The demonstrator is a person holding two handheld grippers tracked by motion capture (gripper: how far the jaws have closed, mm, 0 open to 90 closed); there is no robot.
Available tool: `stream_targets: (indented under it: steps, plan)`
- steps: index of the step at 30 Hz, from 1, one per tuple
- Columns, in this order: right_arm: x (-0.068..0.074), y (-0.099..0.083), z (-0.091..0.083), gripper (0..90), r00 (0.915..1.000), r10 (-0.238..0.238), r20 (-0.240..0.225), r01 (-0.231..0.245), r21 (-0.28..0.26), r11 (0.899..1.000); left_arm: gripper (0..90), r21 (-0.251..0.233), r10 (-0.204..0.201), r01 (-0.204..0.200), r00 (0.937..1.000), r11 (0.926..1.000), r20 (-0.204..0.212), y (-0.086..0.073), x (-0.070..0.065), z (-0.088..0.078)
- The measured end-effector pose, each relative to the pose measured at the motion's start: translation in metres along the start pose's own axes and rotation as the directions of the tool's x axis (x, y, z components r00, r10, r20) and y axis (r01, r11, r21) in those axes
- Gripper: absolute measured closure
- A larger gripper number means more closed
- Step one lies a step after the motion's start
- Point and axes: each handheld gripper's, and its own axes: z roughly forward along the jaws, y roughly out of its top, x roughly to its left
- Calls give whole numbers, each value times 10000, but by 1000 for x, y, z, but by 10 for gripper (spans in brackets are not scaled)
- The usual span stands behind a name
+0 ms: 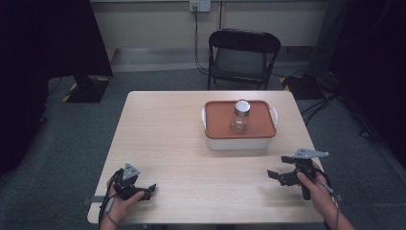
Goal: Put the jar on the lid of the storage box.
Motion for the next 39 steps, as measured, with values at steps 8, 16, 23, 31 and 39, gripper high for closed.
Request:
stream_targets:
  steps: [8,16,23,31,39]
  plan:
    - [-2,-3,-4,21,10000,25,52,-25,25,10000,5,1,1,-1,10000,10000,-1,0,0,0]
    - [-3,-5,-6,21,10000,28,72,-28,42,10000,5,-2,-3,3,10000,10000,0,0,0,0]
    - [-3,-7,-7,21,9999,31,99,-32,84,10000,5,-3,-5,5,10000,10000,0,0,0,0]
    - [-4,-10,-10,21,9999,10,136,-11,114,9999,5,-2,-5,5,10000,10000,-1,0,0,0]
    - [-6,-15,-12,22,9998,58,166,-60,148,9999,5,0,-2,2,10000,10000,1,0,0,0]
